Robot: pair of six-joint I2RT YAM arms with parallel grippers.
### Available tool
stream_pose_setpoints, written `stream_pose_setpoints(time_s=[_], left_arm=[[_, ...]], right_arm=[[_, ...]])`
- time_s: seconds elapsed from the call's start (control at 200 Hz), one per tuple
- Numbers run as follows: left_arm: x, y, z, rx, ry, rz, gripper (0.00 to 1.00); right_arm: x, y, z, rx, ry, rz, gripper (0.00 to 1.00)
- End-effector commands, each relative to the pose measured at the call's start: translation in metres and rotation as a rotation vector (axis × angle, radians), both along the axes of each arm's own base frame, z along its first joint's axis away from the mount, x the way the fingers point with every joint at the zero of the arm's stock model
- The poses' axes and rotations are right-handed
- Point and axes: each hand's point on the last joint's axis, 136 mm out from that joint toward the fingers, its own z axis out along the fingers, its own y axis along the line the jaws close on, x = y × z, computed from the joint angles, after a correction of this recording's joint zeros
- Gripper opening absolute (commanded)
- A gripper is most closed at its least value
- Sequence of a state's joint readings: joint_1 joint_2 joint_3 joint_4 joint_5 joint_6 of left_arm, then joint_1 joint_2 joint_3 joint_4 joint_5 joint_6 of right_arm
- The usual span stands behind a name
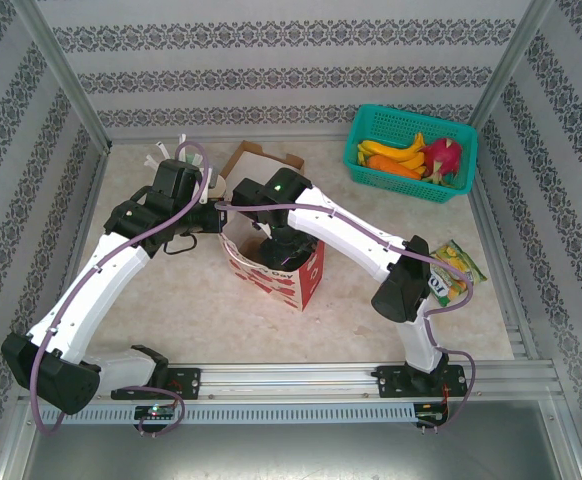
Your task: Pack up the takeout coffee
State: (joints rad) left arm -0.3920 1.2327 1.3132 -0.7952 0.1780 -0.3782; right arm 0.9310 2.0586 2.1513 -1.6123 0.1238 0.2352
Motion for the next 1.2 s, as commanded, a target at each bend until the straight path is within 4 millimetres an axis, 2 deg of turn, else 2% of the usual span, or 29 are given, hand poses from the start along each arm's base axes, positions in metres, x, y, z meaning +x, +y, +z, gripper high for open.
stream_pose_setpoints(time_s=[0.0, 0.63, 1.194], left_arm=[[0.001, 0.002, 0.010, 0.013, -0.038, 0.001, 0.00], [0.001, 0.002, 0.012, 0.012, -0.043, 0.003, 0.00], [0.000, 0.003, 0.013, 0.013, -0.045, 0.006, 0.00]], right_arm=[[-0.010, -0.028, -0.002, -0.130, 0.062, -0.001, 0.52], [-0.018, -0.020, -0.014, -0.097, 0.115, 0.001, 0.52], [-0.017, -0.017, -0.020, -0.090, 0.121, -0.001, 0.52]])
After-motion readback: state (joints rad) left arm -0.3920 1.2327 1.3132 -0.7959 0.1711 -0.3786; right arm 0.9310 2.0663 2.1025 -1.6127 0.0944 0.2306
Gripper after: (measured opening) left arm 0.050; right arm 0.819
